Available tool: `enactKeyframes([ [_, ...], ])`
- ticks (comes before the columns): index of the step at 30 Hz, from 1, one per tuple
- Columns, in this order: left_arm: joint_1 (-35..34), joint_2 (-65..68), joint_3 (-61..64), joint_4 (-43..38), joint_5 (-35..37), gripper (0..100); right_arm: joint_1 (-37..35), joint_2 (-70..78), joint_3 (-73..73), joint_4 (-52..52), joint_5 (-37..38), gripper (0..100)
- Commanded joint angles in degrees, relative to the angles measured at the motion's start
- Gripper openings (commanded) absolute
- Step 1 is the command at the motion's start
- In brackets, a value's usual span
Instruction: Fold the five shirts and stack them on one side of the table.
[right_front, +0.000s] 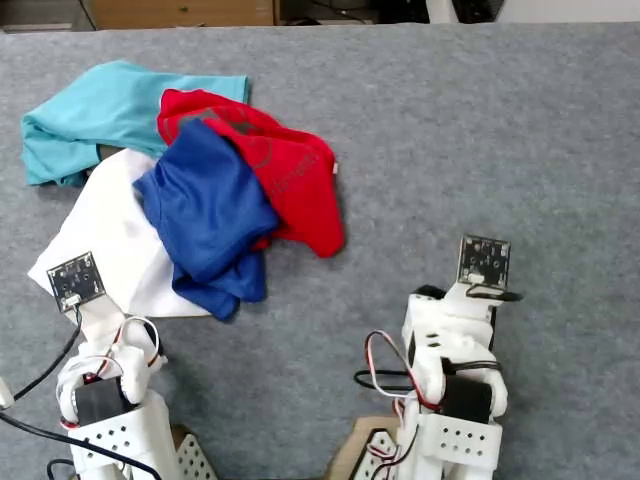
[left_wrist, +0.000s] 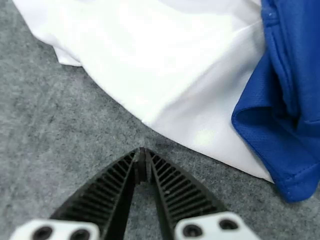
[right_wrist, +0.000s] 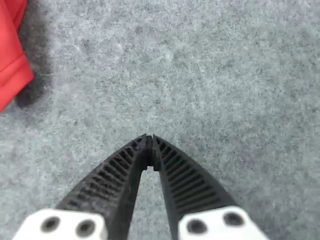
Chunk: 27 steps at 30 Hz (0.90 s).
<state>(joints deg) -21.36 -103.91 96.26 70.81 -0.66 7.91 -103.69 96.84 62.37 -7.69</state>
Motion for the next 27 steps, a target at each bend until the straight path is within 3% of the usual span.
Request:
enactKeyframes([
  [1, 0.62, -0.4, 0.62, -0.97, 0.18, 2, 1.36, -3.91, 0.04, -1.05, -0.18, 0.5],
  [21, 0.62, -0.4, 0.62, -0.97, 0.18, 2, 1.54, -4.0, 0.04, -1.32, -0.18, 0.5],
  [27, 0.62, -0.4, 0.62, -0.97, 0.18, 2, 2.77, -4.0, -6.9, -0.26, -0.53, 0.5],
])
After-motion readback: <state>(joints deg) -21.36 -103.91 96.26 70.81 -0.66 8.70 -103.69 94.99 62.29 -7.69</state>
